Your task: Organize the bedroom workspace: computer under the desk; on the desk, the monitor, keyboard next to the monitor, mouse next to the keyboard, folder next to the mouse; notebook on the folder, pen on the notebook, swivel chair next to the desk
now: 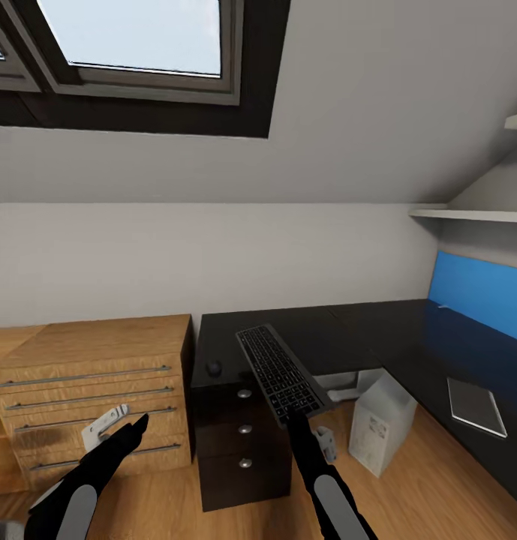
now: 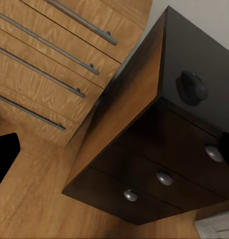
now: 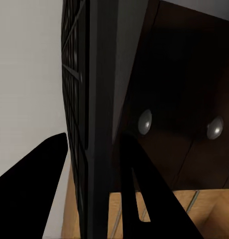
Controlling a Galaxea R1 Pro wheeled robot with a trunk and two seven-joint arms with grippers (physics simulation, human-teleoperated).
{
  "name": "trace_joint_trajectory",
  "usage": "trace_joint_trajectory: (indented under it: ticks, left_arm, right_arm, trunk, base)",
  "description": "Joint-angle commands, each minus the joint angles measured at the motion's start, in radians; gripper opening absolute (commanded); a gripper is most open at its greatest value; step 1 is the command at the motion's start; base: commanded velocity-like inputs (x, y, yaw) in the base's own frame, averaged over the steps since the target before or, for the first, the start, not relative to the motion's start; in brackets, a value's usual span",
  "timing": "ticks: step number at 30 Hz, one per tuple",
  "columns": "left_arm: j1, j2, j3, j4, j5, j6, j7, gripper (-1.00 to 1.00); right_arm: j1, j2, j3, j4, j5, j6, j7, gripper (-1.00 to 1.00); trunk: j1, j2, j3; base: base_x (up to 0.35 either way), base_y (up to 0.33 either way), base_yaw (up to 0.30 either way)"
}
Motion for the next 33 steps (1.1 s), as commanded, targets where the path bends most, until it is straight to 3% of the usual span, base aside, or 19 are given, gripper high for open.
trace_joint_trajectory:
  ticks: [1, 12, 18, 21, 33]
  left_arm:
    - [-0.001, -0.001, 0.001, -0.001, 0.010, 0.004, 0.007, 1.00]
    - [-0.001, -0.001, 0.001, -0.001, 0.010, 0.004, 0.006, 1.00]
    - [-0.001, 0.002, -0.062, -0.001, 0.006, 0.000, 0.005, 1.00]
    - [-0.001, 0.002, -0.070, -0.001, 0.006, -0.001, 0.005, 1.00]
    - [-0.001, 0.004, -0.068, -0.001, 0.004, -0.004, 0.005, 1.00]
  right_arm:
    - [-0.001, -0.001, 0.003, -0.001, -0.011, -0.007, -0.004, -1.00]
    - [-0.001, -0.005, -0.007, -0.002, -0.070, -0.007, -0.003, -1.00]
    - [-0.001, -0.006, -0.013, -0.002, -0.083, -0.007, -0.003, -1.00]
    - [-0.001, -0.007, -0.030, -0.001, -0.085, -0.006, -0.004, -1.00]
    - [-0.001, -0.006, -0.042, 0.000, -0.087, -0.006, -0.003, -1.00]
  trunk:
    - [0.000, -0.001, -0.001]
    - [0.000, -0.001, 0.002]
    - [0.000, -0.001, 0.002]
    - [0.000, -0.001, 0.002]
    - [0.000, -0.001, 0.002]
  base:
    - [0.000, 0.000, 0.139]
    - [0.000, 0.000, 0.047]
    - [0.000, 0.000, 0.001]
    - [0.025, 0.000, 0.000]
    - [0.291, 0.078, 0.000]
